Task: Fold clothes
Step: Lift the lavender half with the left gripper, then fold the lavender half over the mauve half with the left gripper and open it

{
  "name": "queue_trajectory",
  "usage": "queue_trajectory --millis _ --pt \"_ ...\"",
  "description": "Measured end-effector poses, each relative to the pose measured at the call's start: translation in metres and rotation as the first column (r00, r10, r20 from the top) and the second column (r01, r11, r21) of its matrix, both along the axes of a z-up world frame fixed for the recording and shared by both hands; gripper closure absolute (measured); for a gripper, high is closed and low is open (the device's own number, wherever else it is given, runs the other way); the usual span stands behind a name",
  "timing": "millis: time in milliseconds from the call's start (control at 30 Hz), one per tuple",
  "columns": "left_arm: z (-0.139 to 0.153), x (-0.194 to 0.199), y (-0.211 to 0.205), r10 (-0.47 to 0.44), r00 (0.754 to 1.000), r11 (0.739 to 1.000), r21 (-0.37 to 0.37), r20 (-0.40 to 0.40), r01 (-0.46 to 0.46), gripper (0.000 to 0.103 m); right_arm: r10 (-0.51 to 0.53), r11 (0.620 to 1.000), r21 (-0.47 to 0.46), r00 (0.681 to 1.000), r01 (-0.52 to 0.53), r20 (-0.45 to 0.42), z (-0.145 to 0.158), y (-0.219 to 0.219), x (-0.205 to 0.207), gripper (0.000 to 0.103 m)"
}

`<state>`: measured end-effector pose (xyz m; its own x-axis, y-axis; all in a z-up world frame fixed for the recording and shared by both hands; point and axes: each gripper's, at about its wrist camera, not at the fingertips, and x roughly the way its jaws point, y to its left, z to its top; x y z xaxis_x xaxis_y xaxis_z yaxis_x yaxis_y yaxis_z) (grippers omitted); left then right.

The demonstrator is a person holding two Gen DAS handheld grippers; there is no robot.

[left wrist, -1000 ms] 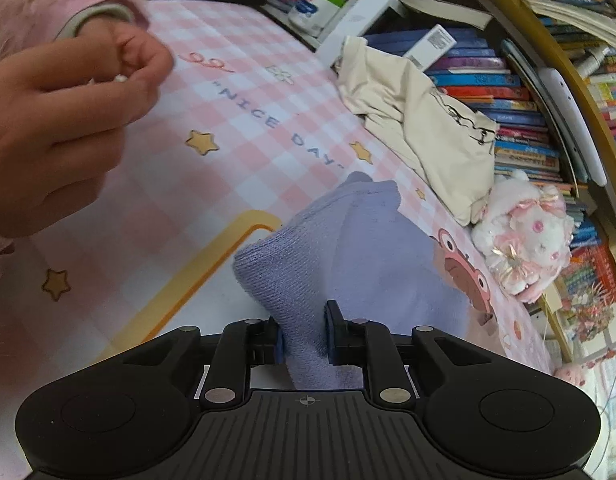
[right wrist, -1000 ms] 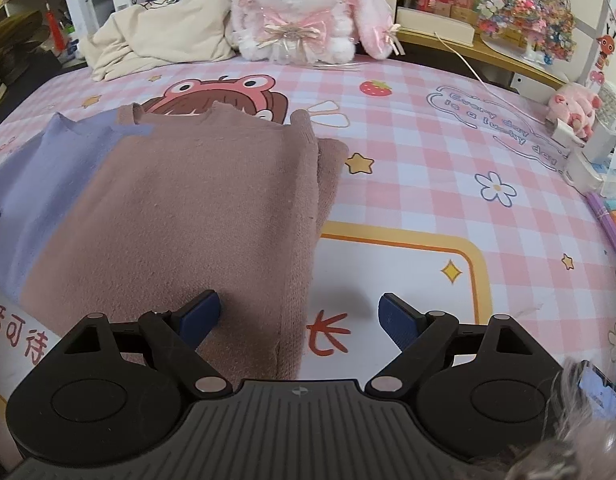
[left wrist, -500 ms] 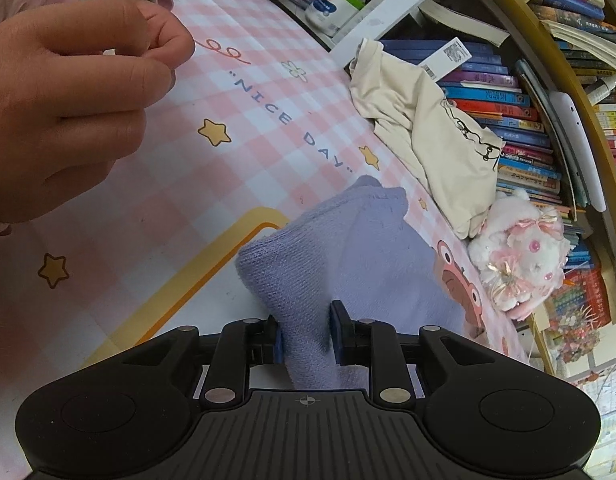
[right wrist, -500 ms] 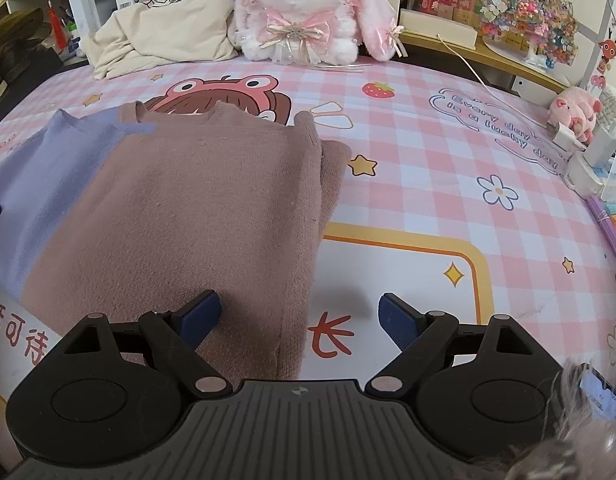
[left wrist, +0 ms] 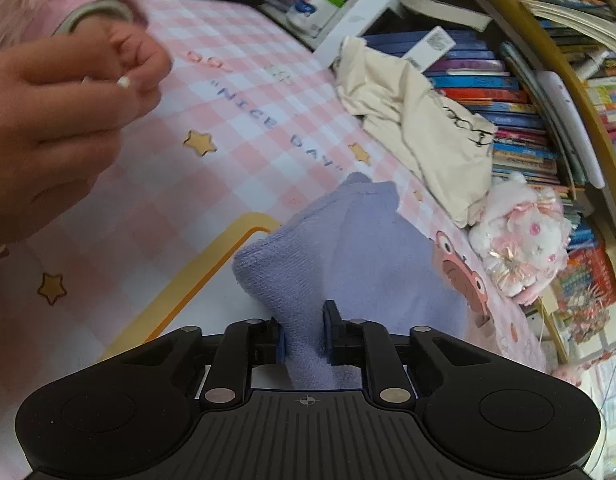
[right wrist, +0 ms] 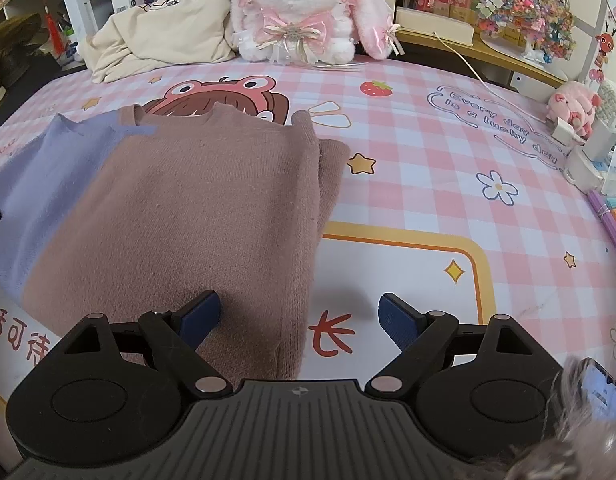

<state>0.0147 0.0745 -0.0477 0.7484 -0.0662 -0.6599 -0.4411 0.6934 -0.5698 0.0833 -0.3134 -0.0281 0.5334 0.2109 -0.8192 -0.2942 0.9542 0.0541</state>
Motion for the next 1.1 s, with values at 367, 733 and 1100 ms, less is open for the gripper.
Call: queue_trajectory --millis 367,733,1100 --pt "0.044 -0.002 -0.029 -0.101 0.990 0.986 0.145 0.102 0.086 0.095 0.023 1.000 0.013 1.000 -0.023 -0.007 0.000 -0.002 0.003 0.017" --pt "0.079 -0.003 -0.065 -0.145 0.980 0.950 0.297 0.135 0.099 0.095 0.108 0.992 0.057 0.994 -0.109 0.021 0.004 -0.008 0.006 0.027" --pt "0.088 -0.003 -0.084 -0.135 0.983 0.930 0.359 0.124 0.082 0.095 0.187 0.960 0.203 0.981 -0.193 0.049 0.025 -0.033 -0.011 0.061"
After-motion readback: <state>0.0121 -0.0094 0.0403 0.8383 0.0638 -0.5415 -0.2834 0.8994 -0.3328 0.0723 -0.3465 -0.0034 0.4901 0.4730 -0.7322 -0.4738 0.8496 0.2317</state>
